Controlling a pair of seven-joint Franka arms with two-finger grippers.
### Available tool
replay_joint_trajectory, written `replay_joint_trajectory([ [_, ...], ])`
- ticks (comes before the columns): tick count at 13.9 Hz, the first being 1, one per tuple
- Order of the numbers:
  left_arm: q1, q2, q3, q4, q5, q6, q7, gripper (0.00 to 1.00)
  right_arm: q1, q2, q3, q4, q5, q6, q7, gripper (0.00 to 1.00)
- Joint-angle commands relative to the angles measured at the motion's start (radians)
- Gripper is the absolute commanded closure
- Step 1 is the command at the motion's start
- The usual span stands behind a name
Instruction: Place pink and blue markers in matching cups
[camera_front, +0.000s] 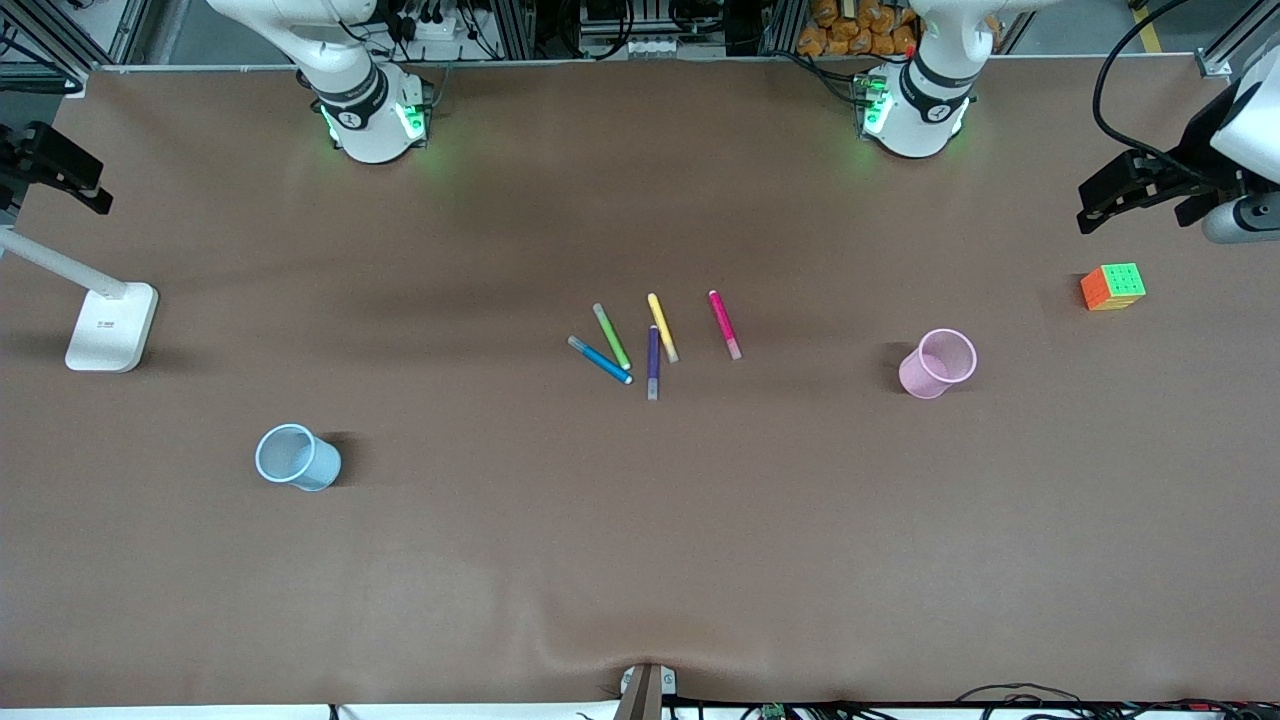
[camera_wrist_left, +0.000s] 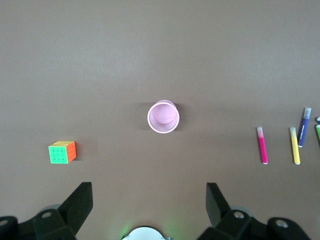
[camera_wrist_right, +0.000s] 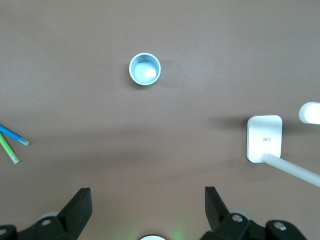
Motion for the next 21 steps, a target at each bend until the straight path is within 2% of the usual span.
replay_joint_trajectory([
  [1,0.002,-0.007,0.001,0.008,0.015,-0.007,0.035,0.0,0.014,-0.006,-0.011,0.018,0.028,-0.022,0.022,0.0],
  [3,0.003,-0.007,0.001,0.008,0.015,-0.006,0.026,0.0,0.009,-0.003,-0.02,0.02,0.092,-0.004,0.03,0.0],
  [14,0.005,-0.007,0.01,-0.006,0.0,-0.011,0.022,0.0,0.016,0.009,-0.023,-0.008,0.093,0.044,0.027,0.0],
  [18,-0.001,-0.001,0.003,-0.018,-0.002,-0.009,0.012,0.0,0.115,0.031,-0.019,-0.048,0.096,0.047,0.004,0.0],
  [21,-0.011,0.002,-0.008,-0.02,-0.019,-0.011,-0.014,0.0,0.241,0.098,-0.019,-0.049,0.096,0.048,-0.019,0.0],
])
